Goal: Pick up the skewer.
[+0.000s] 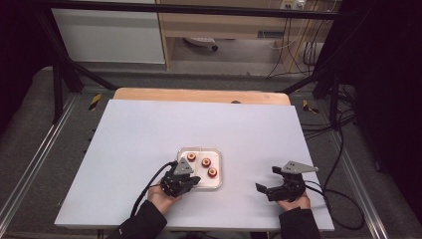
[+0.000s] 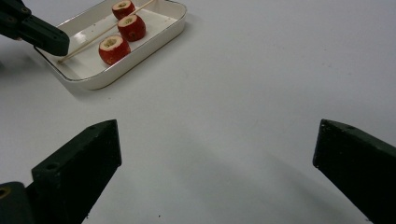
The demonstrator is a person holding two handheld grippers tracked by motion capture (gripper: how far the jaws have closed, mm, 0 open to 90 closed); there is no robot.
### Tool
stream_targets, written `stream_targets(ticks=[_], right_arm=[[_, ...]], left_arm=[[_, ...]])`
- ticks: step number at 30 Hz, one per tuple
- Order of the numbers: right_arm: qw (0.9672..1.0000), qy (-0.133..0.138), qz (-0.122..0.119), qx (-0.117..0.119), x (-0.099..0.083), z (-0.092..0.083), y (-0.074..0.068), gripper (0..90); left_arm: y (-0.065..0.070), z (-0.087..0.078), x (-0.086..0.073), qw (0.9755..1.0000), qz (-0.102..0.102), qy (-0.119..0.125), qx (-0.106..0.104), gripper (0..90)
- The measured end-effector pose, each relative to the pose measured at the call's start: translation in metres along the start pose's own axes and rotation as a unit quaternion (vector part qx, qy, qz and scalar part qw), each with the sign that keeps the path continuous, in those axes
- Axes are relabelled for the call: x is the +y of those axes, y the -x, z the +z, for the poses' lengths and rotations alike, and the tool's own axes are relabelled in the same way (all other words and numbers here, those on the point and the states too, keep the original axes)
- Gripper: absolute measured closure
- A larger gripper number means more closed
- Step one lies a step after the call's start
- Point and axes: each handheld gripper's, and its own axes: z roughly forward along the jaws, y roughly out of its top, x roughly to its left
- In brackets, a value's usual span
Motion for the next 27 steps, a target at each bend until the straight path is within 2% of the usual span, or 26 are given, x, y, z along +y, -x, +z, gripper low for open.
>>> stream_targets(ticks=[12,13,16,22,27], right_arm=[[1.0,-0.004,-0.003,0.001,0.0,0.001,0.0,1.7],[1.0,-0.003,-0.002,0.0,0.0,0.0,0.0,1.7],[1.0,-0.002,-0.001,0.0,0.0,0.0,0.0,1.7],[1.0,-0.004,-0.002,0.0,0.0,0.001,0.0,1.7],[1.0,-0.003,-0.001,0.001,0.0,0.0,0.0,1.7]], left_arm=[[-0.006,-0.001,-0.005,0.9997,-0.002,-0.024,0.004,89.6],[-0.006,-0.003,-0.006,0.9995,0.003,-0.028,0.011,89.6],[-0.008,-0.005,-0.007,0.9994,0.002,-0.031,0.014,89.6],[-0.017,-0.012,-0.01,0.9992,-0.014,-0.029,0.025,89.6],[-0.019,-0.019,-0.008,0.999,-0.024,-0.013,0.034,89.2]])
